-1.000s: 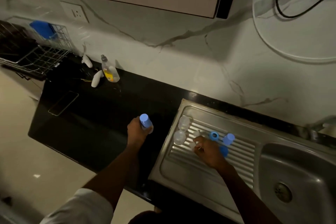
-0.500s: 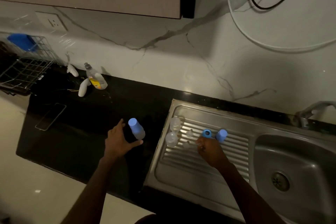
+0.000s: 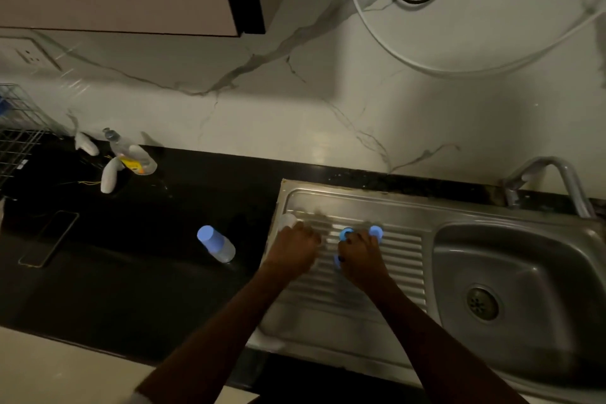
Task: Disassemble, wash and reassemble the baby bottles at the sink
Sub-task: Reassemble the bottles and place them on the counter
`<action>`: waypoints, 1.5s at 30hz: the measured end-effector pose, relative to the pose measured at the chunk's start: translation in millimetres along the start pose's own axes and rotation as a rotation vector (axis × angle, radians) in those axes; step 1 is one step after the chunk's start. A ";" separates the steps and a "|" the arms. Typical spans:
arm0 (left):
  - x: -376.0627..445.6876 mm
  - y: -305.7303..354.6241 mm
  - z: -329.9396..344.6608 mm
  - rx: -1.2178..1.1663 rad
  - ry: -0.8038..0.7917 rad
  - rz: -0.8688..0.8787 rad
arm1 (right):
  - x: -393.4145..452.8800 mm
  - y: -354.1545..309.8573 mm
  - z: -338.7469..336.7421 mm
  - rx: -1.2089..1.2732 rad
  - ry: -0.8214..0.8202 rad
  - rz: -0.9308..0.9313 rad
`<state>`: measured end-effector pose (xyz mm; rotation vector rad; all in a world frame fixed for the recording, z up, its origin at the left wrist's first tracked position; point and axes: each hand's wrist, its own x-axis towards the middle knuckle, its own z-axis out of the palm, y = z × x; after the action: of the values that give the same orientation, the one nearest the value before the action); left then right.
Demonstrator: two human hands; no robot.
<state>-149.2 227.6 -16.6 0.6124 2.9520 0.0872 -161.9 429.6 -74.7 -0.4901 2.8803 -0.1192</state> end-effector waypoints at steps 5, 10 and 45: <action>25.6 25.5 51.6 0.207 -0.197 0.056 | -3.4 -0.6 9.3 -0.067 0.054 -0.051; 28.3 28.0 77.5 0.000 -0.081 -0.039 | -3.5 -1.9 13.5 -0.080 0.010 -0.075; -12.3 123.5 -14.7 -1.046 0.744 -0.361 | -135.1 45.7 -88.2 0.778 0.784 0.098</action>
<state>-91.6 335.3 9.4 -0.1596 2.8924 1.9873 -72.0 521.7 32.7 -0.1496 3.1528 -1.6506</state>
